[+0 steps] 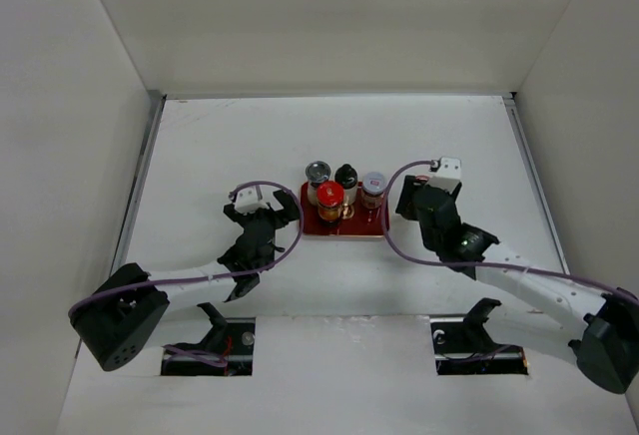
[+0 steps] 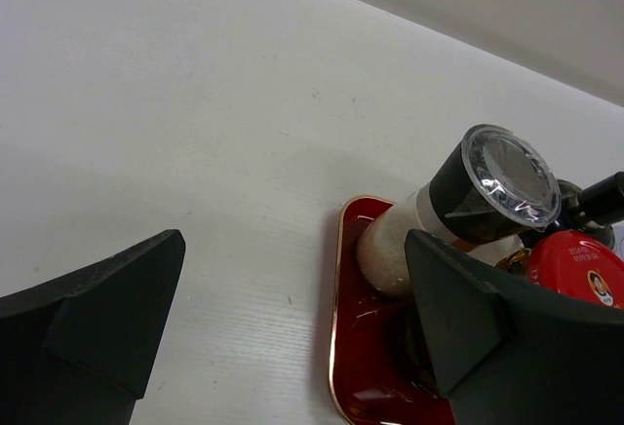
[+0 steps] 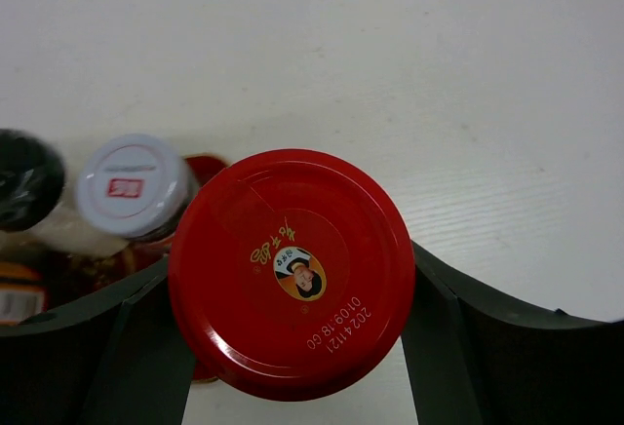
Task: Organize the condiment bottles
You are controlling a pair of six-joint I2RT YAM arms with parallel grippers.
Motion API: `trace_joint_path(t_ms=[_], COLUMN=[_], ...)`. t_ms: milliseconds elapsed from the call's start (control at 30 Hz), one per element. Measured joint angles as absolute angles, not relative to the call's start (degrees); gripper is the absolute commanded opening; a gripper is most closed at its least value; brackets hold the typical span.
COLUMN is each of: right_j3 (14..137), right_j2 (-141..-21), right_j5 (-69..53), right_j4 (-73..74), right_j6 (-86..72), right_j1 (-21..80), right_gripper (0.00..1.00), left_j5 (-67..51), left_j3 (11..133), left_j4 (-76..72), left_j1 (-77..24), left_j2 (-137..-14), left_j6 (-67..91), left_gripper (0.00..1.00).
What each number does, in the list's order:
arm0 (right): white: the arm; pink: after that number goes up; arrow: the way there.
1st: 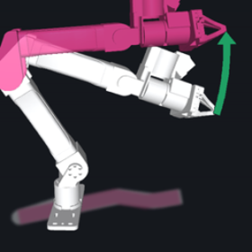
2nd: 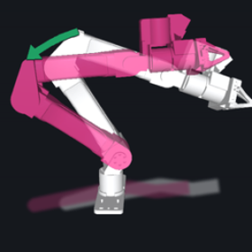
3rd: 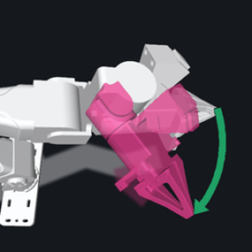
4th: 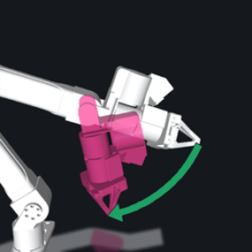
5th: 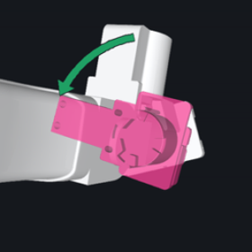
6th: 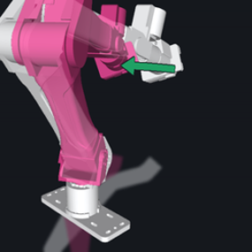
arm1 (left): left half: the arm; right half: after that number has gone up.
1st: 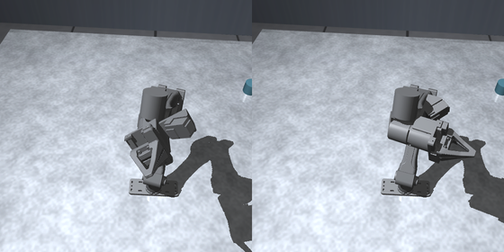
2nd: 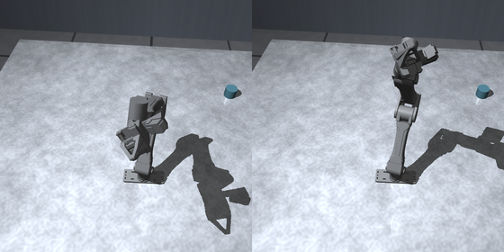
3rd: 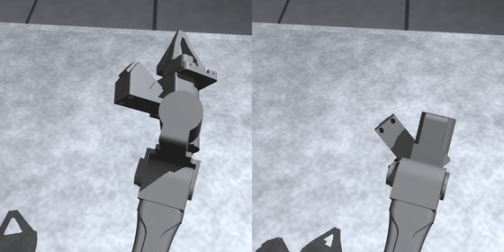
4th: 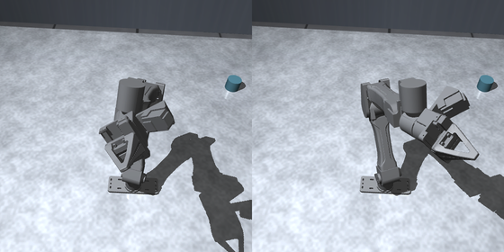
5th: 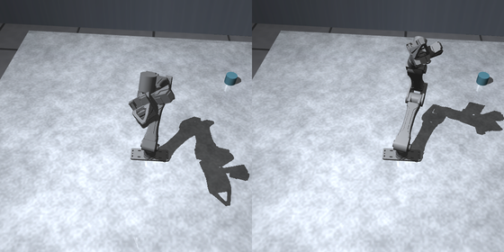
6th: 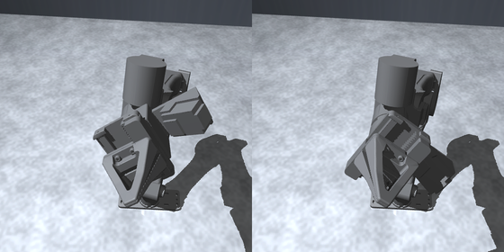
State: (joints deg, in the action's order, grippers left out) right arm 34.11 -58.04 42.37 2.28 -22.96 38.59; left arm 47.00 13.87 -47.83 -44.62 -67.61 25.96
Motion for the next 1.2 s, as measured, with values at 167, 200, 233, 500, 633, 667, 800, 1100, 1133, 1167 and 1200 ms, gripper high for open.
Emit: trace_joint_path(t_ms=[167, 200, 233, 500, 633, 667, 800, 1100, 1133, 1167, 1200], right_j3=[37.15, 37.91, 38.68, 43.11, 43.75, 43.75, 43.75, 42.89, 42.61, 42.17, 41.74], right_j2=[-62.11, -64.01, -65.89, -78.59, -81.54, -82.13, -84.51, -82.7, -81.08, -78.78, -76.44], right_j5=[42.11, 41.82, 41.5, 38.83, 38.52, 38.52, 38.72, 40.27, 40.66, 41.21, 41.8], right_j4=[1.48, 0.84, 0.3, -4.36, -6.28, -6.92, -9.19, -11.9, -12.14, -12.34, -12.49], right_j6=[-22.92, -22.92, -22.94, -22.68, -22.57, -22.65, -22.76, -23.24, -23.18, -23.16, -23.16], right_j1=[44.84, 45.6, 46.26, 49.98, 51.55, 51.92, 53.04, 54.11, 54.15, 54.15, 54.15], right_gripper=[0.55, 0.55, 0.55, 0.56, 0.56, 0.56, 0.63, 1.0, 1.0, 1.0, 1.0], left_j5=[47.22, 47.24, 47.24, 47.2, 47.13, 47.13, 46.41, 45.25, 45.01, 44.86, 44.8], left_j3=[13.87, 13.87, 13.87, 13.85, 13.82, 13.82, 13.82, 14.44, 15.07, 15.94, 16.99], left_j4=[-47.83, -47.83, -47.83, -47.79, -47.42, -47.09, -45.3, -39.11, -37.78, -36.23, -34.76], left_j1=[-44.62, -44.62, -44.62, -43.81, -42.74, -42.44, -41.23, -39.16, -39.09, -39.07, -39.16], left_j2=[-67.61, -67.61, -67.61, -67.4, -67.09, -67.09, -67.09, -66.87, -66.87, -66.87, -66.87], left_j6=[26.04, 26.17, 26.26, 27.09, 28.16, 28.6, 30.44, 32.6, 32.73, 32.86, 32.99], left_gripper=[1.0, 1.0, 1.0, 1.0, 1.0, 1.0, 1.0, 1.0, 1.0, 1.0, 1.0])
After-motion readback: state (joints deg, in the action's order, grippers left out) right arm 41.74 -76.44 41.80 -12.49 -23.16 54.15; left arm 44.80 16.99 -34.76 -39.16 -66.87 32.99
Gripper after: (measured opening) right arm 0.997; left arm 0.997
